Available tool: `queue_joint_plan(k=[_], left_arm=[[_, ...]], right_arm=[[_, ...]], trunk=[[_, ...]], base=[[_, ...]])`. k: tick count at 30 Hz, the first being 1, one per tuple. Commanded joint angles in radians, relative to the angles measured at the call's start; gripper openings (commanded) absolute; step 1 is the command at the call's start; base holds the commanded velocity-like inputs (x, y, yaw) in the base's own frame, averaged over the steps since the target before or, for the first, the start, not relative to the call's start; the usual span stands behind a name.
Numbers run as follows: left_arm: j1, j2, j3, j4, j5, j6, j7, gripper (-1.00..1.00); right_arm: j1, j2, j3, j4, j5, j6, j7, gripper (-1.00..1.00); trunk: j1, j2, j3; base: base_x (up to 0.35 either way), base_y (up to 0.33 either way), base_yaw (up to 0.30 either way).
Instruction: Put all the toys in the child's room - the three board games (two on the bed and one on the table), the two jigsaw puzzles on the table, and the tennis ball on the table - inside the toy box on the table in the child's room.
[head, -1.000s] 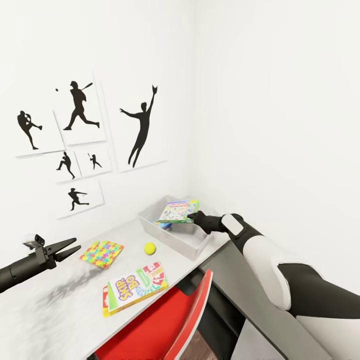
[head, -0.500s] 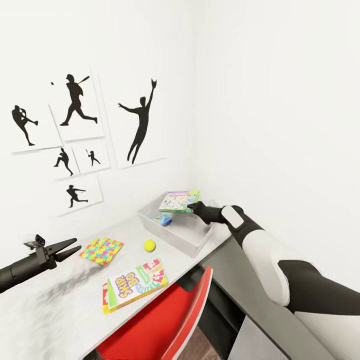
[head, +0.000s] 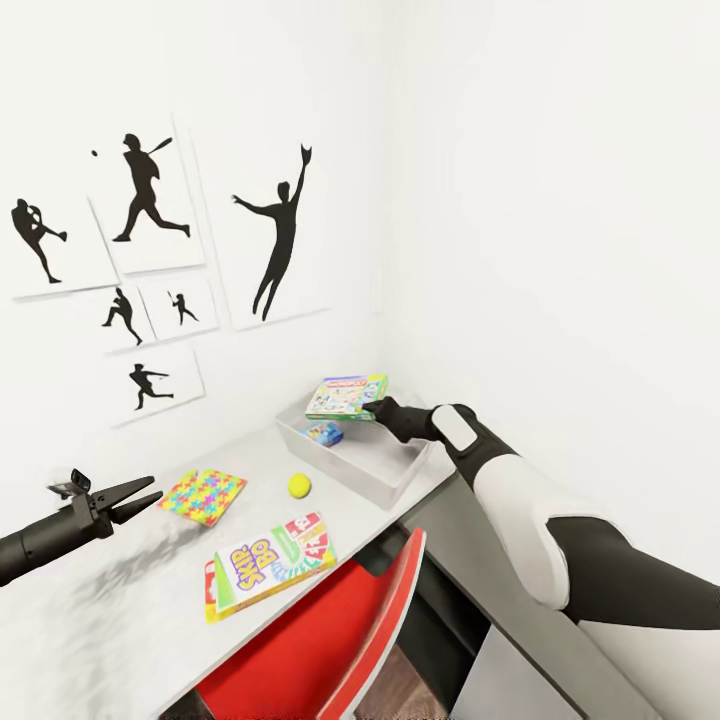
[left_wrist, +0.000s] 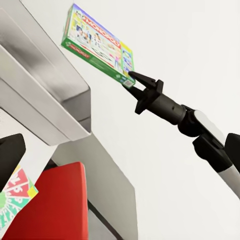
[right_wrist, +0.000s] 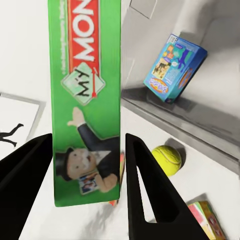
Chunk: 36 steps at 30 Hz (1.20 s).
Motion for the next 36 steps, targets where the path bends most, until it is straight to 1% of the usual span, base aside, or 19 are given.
queue_joint_plan(k=[1, 5, 11, 22, 30, 36], left_arm=[[-0.001, 0.000, 0.000, 0.000, -0.001, 0.011, -0.004, 1.00], [-0.001, 0.000, 0.000, 0.000, -0.001, 0.010, -0.004, 1.00], [-0.001, 0.000, -0.001, 0.000, -0.002, 0.009, -0.004, 1.00], [-0.001, 0.000, 0.001, 0.000, -0.004, 0.009, -0.004, 1.00], [-0.001, 0.000, 0.001, 0.000, -0.004, 0.009, -0.004, 1.00], [-0.001, 0.000, 0.001, 0.000, -0.004, 0.009, -0.004, 1.00]], right_arm=[[-0.001, 0.002, -0.006, 0.000, 0.006, 0.004, 0.002, -1.00], [-0.002, 0.017, -0.005, 0.000, 0.007, 0.005, 0.002, -1.00], [-0.019, 0.017, -0.003, 0.000, 0.009, 0.005, 0.002, -1.00], [-0.024, 0.017, -0.003, 0.000, 0.008, 0.002, 0.000, -1.00], [-0.027, 0.017, -0.005, 0.000, 0.004, 0.000, -0.079, -1.00], [-0.028, 0.017, -0.006, 0.000, 0.004, 0.000, -0.091, -1.00]], trunk=[[0.001, -0.002, -0.004], [0.001, -0.002, -0.011], [0.001, -0.002, -0.020], [0.001, -0.002, -0.038], [0.001, -0.002, -0.052], [0.001, -0.002, -0.061]], base=[[0.000, 0.000, 0.000], [0.000, 0.000, 0.000], [0.000, 0.000, 0.000], [0.000, 0.000, 0.000], [0.000, 0.000, 0.000], [0.000, 0.000, 0.000]])
